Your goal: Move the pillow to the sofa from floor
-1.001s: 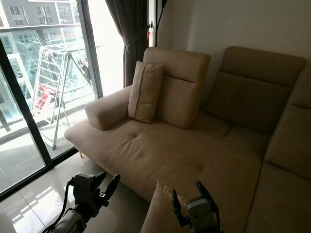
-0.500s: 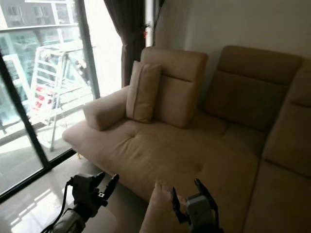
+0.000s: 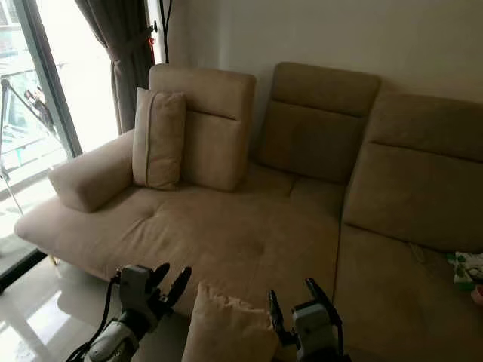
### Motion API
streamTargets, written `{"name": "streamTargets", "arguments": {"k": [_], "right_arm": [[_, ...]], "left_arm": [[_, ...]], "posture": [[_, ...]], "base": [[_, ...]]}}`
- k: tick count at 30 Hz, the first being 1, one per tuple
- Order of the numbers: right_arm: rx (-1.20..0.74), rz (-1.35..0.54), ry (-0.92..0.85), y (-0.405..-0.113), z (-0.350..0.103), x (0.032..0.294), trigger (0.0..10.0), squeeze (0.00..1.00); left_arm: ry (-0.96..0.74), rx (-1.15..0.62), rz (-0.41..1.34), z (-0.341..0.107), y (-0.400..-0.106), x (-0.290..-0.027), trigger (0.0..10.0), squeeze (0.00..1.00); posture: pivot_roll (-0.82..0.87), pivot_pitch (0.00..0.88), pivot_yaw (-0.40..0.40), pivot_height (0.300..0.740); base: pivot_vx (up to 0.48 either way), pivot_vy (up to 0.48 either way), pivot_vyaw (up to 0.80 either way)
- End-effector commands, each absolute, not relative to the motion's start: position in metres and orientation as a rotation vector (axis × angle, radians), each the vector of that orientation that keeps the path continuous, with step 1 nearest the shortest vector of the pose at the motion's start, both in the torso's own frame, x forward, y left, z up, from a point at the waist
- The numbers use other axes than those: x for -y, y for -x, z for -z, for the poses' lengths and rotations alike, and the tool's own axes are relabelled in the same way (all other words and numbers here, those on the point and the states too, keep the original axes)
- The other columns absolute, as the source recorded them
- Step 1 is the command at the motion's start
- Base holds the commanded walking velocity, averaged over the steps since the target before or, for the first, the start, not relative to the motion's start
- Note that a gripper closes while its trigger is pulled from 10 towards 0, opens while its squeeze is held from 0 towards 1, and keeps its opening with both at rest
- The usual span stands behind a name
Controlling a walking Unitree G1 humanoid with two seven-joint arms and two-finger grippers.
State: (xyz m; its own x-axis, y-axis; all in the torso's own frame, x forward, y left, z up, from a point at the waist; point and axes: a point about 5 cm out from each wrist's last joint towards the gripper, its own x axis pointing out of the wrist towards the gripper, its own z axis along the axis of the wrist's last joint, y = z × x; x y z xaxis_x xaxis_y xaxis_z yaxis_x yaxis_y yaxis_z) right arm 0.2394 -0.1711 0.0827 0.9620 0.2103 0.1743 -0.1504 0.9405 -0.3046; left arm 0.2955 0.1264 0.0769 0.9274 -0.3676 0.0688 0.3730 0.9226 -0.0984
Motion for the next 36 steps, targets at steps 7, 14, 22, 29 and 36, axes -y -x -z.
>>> {"name": "streamTargets", "arguments": {"k": [7,14,22,29,36], "right_arm": [[0.185,-0.196,0.294,-0.2388,-0.0779,0.1700,10.0,0.00],[0.185,-0.195,0.296,-0.2403,-0.0779,0.1701,10.0,0.00],[0.183,-0.190,0.305,-0.2409,-0.0769,0.1706,10.0,0.00],[0.149,-0.160,0.296,-0.2396,-0.0705,0.1740,10.0,0.00],[0.153,-0.159,0.291,-0.2403,-0.0708,0.1732,10.0,0.00]], "left_arm": [[0.111,0.029,0.367,-0.0711,-0.2930,-0.1275,10.0,0.00],[0.116,0.028,0.368,-0.0711,-0.2938,-0.1268,10.0,0.00],[0.119,0.031,0.376,-0.0722,-0.2947,-0.1251,10.0,0.00],[0.117,0.030,0.383,-0.0722,-0.2944,-0.1248,10.0,0.00],[0.114,0.030,0.384,-0.0725,-0.2948,-0.1252,10.0,0.00]], "posture": [[-0.01,0.000,0.001,0.740],[-0.01,0.000,0.001,0.740],[-0.02,0.000,0.002,0.740],[-0.02,0.000,0.007,0.740],[-0.02,0.000,0.008,0.740]], "base": [[0.000,0.000,0.00],[0.000,0.000,0.00],[0.000,0.000,0.00],[0.000,0.000,0.00],[0.000,0.000,0.00]]}}
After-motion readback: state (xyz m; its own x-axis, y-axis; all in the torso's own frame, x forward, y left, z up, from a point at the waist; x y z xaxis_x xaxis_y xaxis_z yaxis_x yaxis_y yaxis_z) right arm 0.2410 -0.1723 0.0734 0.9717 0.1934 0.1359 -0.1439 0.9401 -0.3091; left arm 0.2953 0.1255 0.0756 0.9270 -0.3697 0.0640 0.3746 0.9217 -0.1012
